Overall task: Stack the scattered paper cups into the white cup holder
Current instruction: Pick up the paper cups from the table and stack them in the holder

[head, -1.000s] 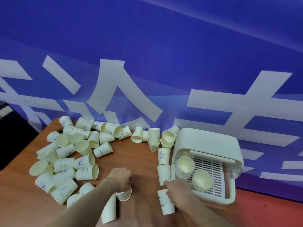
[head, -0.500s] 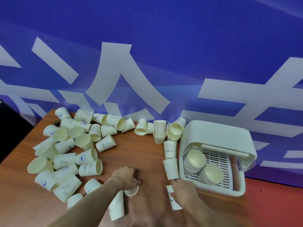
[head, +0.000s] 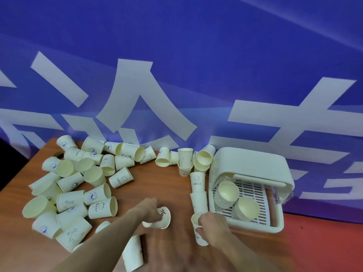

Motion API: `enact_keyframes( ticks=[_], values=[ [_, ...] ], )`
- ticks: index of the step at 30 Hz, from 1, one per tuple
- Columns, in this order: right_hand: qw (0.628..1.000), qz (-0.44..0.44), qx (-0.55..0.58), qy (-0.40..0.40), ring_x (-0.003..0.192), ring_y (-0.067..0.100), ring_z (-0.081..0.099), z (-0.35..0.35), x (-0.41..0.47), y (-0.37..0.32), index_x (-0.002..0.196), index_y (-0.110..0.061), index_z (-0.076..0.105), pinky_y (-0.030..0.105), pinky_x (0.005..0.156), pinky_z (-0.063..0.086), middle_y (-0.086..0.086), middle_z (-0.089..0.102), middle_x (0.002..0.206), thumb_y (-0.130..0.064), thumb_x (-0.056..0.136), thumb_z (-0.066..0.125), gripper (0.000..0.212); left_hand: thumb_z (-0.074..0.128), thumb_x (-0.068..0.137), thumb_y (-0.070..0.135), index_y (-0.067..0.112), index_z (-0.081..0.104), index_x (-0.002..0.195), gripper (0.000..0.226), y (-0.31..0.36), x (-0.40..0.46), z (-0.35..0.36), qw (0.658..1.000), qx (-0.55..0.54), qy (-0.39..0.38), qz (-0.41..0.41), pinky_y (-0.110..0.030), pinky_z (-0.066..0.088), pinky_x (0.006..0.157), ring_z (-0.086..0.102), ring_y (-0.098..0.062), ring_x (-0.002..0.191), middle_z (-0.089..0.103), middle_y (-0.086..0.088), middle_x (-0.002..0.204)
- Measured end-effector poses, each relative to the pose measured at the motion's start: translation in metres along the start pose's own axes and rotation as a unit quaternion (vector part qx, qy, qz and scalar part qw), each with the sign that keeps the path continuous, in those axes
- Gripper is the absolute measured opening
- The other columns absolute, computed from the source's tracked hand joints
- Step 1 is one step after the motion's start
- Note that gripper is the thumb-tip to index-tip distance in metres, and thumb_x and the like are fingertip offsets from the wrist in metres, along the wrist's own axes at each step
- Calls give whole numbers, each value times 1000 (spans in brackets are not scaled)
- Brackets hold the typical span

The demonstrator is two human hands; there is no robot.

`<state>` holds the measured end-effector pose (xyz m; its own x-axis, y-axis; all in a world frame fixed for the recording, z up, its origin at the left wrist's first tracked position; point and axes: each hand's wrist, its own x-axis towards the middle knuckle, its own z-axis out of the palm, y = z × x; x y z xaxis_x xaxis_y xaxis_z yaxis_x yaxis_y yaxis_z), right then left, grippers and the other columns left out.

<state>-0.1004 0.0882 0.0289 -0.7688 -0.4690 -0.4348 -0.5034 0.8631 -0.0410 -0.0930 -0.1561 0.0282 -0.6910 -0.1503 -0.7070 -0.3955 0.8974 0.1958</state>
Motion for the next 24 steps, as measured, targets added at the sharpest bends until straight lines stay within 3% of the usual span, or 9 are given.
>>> enact_keyframes(
  ticks=[6,10,13,15,18,20,24],
  values=[
    [998,-22,44,50,96,31,64,-17,-5,-1,100,-15,66,33,74,42,10,68,104,-42,96,49,32,65,89,28,25,14,156,84,10,-7,-14,993,-104,-18,43,-29,41,106,46,-21,131,40,-5,152],
    [994,-18,79,69,98,31,62,-27,-8,1,100,-17,65,33,72,39,10,67,105,-42,96,50,30,68,86,13,40,9,154,94,20,-11,-14,959,-242,-96,110,-29,51,95,55,-18,120,42,-4,150],
    [992,-17,99,82,98,29,63,-28,-12,7,99,-18,65,32,71,39,9,67,104,-43,97,50,29,71,82,12,41,26,148,85,29,-12,-10,953,-242,-108,145,-31,54,90,59,-17,115,55,1,136],
    [990,-13,108,89,97,28,63,-28,-15,13,99,-18,65,31,69,37,8,68,103,-43,97,50,29,78,76,23,39,43,130,67,34,-12,-9,966,-196,-72,152,-35,55,91,61,-15,109,61,5,121],
    [989,-9,109,99,95,29,63,-28,-23,22,99,-18,65,30,68,36,8,67,101,-42,97,51,28,80,77,33,25,56,104,37,47,-16,-10,979,-96,0,178,-22,52,74,63,-9,86,64,7,95],
    [990,-8,102,100,94,30,64,-28,-27,27,95,-18,64,31,67,36,8,68,99,-41,97,51,27,76,83,31,19,65,101,24,57,-19,-11,977,-80,16,195,-15,47,63,61,-3,71,64,10,81],
    [990,3,102,93,91,30,64,-27,-32,41,83,-21,57,33,71,42,8,69,94,-41,96,51,25,66,92,31,17,71,105,20,71,-23,-12,977,-44,25,208,-15,45,62,60,0,65,67,10,77]
  ],
)
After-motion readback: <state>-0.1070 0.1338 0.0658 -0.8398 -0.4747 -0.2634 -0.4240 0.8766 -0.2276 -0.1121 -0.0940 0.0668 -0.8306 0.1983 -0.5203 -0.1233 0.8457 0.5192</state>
